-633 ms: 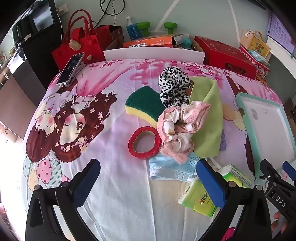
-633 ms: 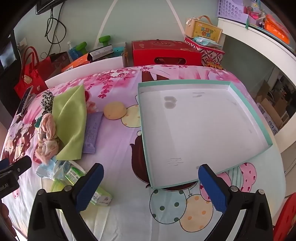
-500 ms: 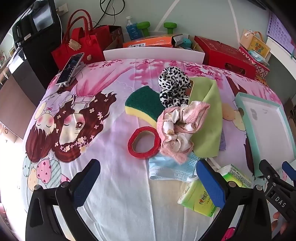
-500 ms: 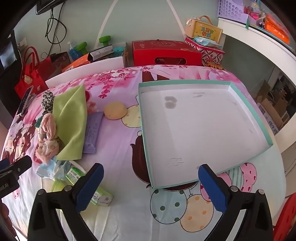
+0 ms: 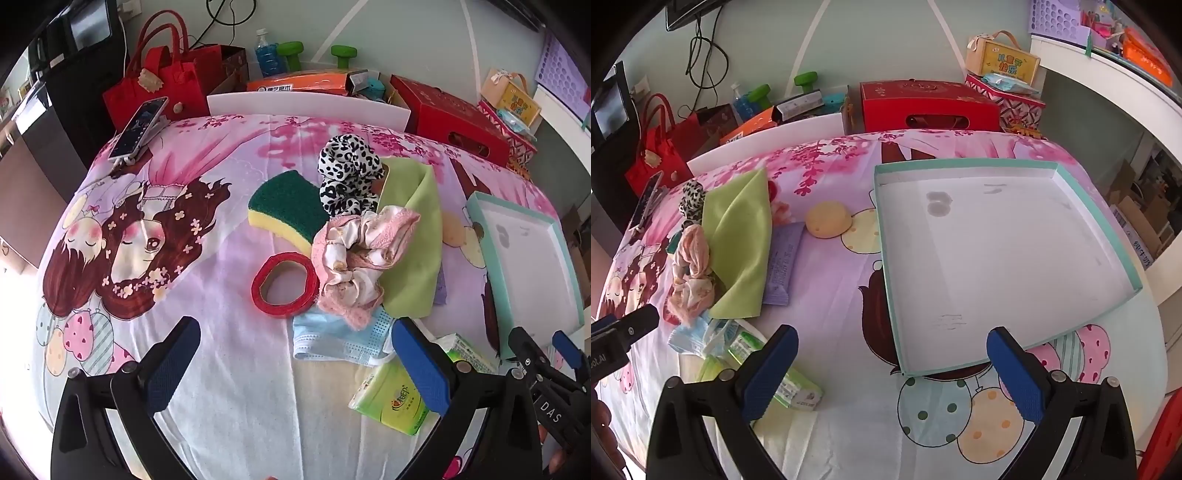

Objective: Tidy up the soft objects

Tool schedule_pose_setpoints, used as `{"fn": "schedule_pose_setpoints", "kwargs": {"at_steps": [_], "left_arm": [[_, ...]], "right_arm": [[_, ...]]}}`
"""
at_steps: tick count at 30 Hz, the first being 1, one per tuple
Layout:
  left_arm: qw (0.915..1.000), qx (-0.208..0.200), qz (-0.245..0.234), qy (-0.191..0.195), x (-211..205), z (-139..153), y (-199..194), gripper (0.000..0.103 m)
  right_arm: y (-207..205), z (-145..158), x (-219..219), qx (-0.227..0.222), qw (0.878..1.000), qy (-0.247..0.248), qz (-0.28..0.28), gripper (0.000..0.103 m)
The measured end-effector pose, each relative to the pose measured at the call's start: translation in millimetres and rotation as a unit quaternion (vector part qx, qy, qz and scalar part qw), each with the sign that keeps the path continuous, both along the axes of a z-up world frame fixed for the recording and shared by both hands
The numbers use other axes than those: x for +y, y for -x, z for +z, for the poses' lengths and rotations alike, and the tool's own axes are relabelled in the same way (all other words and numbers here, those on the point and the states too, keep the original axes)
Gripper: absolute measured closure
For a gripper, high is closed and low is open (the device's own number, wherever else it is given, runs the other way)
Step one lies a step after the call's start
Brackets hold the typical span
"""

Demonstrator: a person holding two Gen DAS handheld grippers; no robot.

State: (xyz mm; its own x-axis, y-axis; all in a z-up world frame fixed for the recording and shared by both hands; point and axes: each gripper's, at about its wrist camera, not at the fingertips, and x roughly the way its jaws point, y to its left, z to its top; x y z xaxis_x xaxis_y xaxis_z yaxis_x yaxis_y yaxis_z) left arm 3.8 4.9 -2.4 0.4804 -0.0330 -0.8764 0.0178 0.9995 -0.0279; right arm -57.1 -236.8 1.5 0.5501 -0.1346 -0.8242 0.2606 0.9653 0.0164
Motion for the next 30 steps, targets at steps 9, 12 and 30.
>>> {"fn": "schedule_pose_setpoints", "kwargs": {"at_steps": [9,12,30], "left_arm": [[0.9999,-0.006,0.003,0.007,1.3,-1.8,-0.8,0.000],[0.9999,-0.012,0.000,0.012,0.0,-1.5,0.1,0.000],[0.9986,-0.029,0.022,0.038,6.7,1.7,0.2,0.000]], "right_arm": [[-0.9,-0.5,2.3,-0.002,1.000,-0.003,0.002,0.000],[-0.9,-0.6,2.0,-0.002,1.000,-0.005,0.000,0.000],[-2.1,-2.6,7.6,0.008,1.000,0.013,0.010,0.000]]}}
